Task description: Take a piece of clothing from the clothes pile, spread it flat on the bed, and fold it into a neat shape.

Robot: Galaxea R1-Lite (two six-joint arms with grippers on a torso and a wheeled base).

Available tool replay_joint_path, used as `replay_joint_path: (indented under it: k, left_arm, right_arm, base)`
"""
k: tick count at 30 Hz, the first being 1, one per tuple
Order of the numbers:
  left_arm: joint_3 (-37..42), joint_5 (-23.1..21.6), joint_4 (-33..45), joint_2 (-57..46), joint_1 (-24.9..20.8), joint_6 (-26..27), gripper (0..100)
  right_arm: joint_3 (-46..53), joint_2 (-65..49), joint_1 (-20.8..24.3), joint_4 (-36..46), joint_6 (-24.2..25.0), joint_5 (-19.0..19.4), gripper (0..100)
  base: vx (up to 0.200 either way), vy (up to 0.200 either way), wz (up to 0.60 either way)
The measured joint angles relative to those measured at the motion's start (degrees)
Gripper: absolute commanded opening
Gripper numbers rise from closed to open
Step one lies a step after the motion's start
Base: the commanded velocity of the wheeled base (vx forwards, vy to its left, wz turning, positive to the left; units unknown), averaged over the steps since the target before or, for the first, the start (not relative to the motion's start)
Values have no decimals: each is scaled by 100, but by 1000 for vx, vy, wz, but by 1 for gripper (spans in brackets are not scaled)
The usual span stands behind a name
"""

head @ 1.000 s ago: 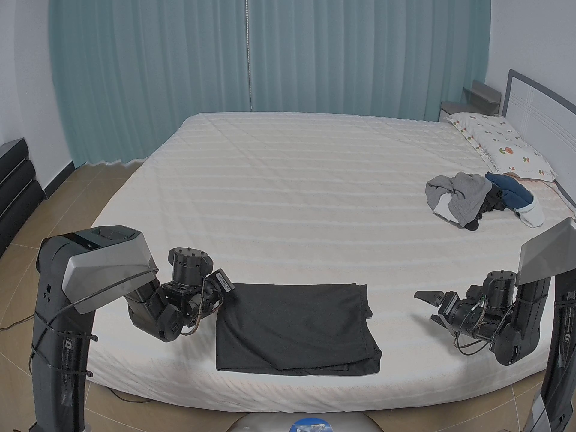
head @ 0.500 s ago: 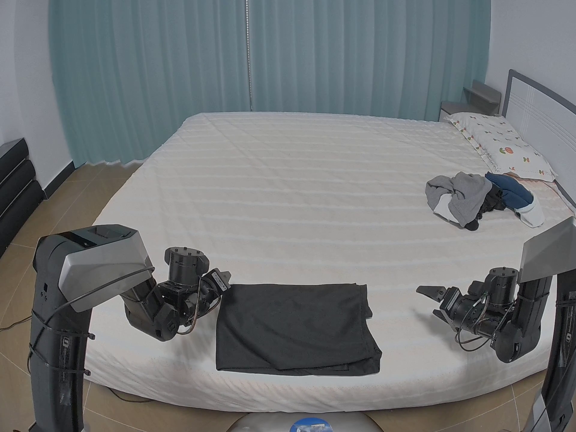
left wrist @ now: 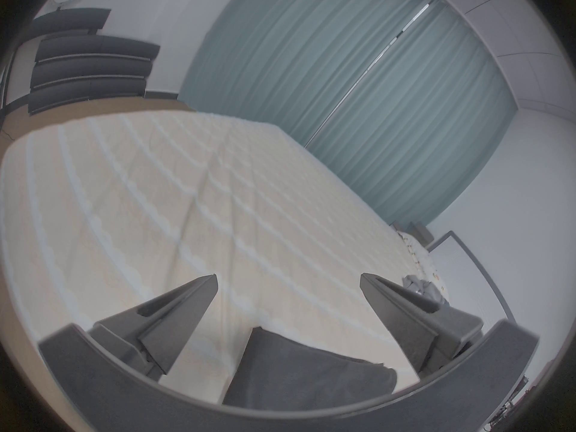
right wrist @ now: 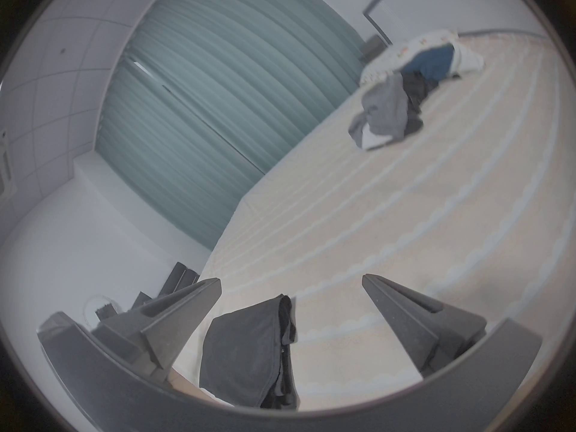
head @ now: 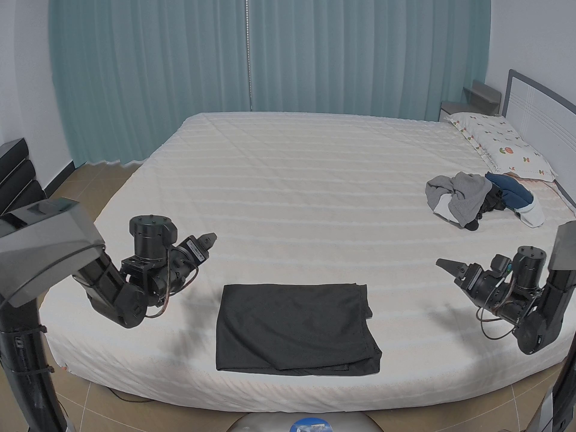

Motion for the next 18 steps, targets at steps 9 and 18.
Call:
replay_joint_path:
  k: [9,18]
  left_arm:
    - [1143,490,-24,-1769,51,546,100]
    - [2120,1112,-13,-3567,18,1330,100]
  right_arm:
    - [1089,-2029,-271,110,-952,-10,100]
    - [1474,-4452,-644,1768,-1525,12,100]
  base:
    - [0,0,0]
    - [0,0,0]
